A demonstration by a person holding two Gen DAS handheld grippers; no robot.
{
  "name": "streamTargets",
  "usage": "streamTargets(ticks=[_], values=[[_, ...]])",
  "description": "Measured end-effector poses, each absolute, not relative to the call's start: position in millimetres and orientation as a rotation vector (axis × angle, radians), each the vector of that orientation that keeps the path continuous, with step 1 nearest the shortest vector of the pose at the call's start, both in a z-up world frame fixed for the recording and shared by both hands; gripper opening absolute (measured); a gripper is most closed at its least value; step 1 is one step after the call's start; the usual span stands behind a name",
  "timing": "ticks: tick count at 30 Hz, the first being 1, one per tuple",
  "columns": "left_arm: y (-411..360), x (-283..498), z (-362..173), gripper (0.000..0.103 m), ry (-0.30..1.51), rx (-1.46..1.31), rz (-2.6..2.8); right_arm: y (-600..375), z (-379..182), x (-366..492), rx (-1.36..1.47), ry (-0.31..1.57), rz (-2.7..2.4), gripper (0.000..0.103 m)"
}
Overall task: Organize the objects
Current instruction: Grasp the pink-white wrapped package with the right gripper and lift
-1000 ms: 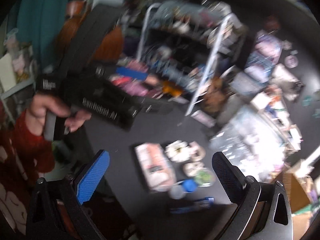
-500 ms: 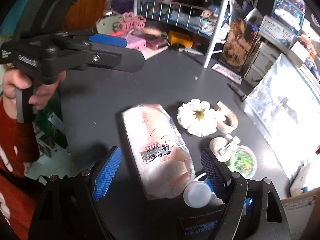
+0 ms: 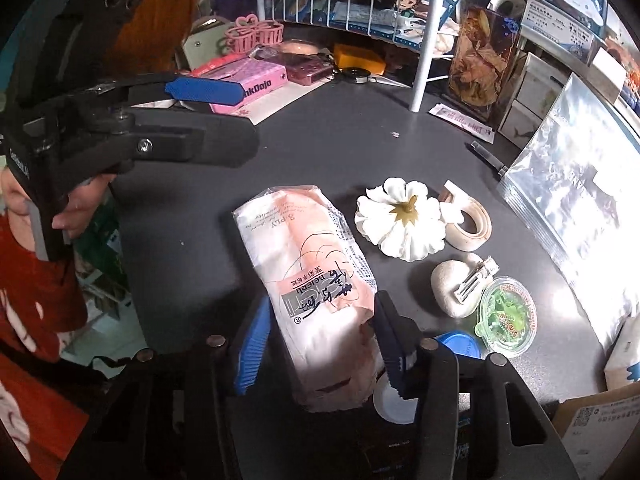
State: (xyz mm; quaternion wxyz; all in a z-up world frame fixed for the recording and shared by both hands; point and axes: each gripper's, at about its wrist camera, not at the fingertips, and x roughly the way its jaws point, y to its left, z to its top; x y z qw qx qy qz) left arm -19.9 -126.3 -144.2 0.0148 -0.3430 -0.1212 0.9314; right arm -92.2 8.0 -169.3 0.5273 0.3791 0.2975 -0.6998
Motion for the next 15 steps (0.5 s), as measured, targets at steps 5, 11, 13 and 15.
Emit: streamTargets(ticks=[5, 11, 13, 15], values=[[-117, -16, -141, 0.102, -0.362, -1.064, 2.876, 6, -163, -89, 0.872, 0.694, -1.662, 0.036], [-111, -11, -125, 0.092, -0.488, -1.013, 2.745, 15, -134, -72, 0.775, 0.643, -1.687, 0.036], [-106, -8, -112, 0.075, -0.482, -0.990, 2.733, 20, -116, -65, 0.733, 0.593, -1.689, 0.036], [-101, -2, -94, 0.067, -0.493, -0.933, 2.708, 24, -99, -55, 0.677, 0.584, -1.709, 0.036]])
